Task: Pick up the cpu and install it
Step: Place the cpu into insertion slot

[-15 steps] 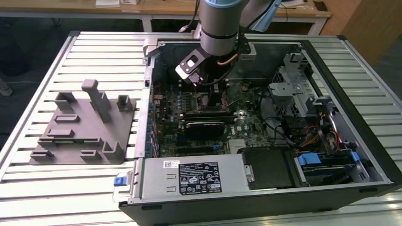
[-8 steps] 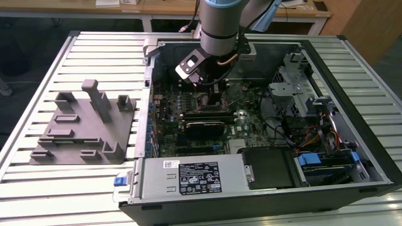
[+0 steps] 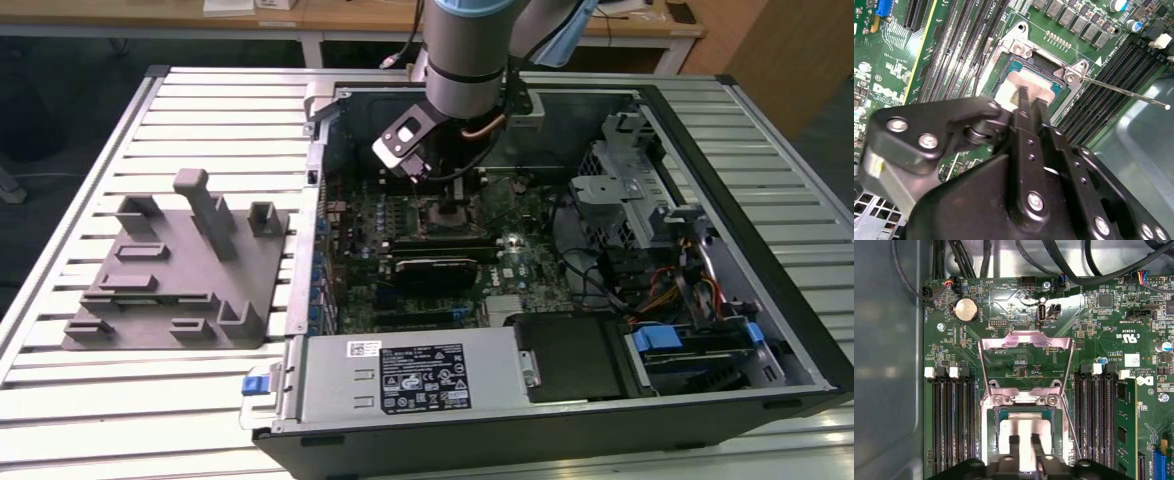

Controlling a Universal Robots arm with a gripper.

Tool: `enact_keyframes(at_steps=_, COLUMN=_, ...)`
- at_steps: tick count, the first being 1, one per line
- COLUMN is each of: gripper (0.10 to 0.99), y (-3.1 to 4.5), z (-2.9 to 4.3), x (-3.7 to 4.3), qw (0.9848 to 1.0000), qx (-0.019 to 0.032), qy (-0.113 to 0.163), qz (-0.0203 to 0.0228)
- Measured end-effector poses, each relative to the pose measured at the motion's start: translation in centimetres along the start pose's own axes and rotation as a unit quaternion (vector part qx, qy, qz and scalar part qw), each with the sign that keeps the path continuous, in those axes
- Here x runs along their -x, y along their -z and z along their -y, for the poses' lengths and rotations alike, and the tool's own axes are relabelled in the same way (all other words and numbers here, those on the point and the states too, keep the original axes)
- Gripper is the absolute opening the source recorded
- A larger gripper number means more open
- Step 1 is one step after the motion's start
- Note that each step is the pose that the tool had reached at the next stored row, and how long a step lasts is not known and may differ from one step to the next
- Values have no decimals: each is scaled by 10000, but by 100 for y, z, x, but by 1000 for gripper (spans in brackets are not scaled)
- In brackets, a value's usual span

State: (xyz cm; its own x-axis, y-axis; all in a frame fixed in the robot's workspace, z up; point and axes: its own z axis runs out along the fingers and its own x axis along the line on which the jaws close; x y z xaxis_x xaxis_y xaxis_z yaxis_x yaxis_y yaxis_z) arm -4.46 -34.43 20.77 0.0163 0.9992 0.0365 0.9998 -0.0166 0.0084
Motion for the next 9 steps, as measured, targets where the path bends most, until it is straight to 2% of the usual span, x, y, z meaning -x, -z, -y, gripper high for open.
enact_keyframes(at_steps=1, gripper=227, y=0, z=0, x=0, qw=10000, qx=0, qy=0, qz=0)
enact_keyframes(at_steps=3, gripper=110, y=1, z=0, x=0, qw=10000, qx=0, qy=0, qz=0)
enact_keyframes(at_steps=9, gripper=106, y=4, z=0, x=0, qw=10000, qx=0, qy=0, qz=1)
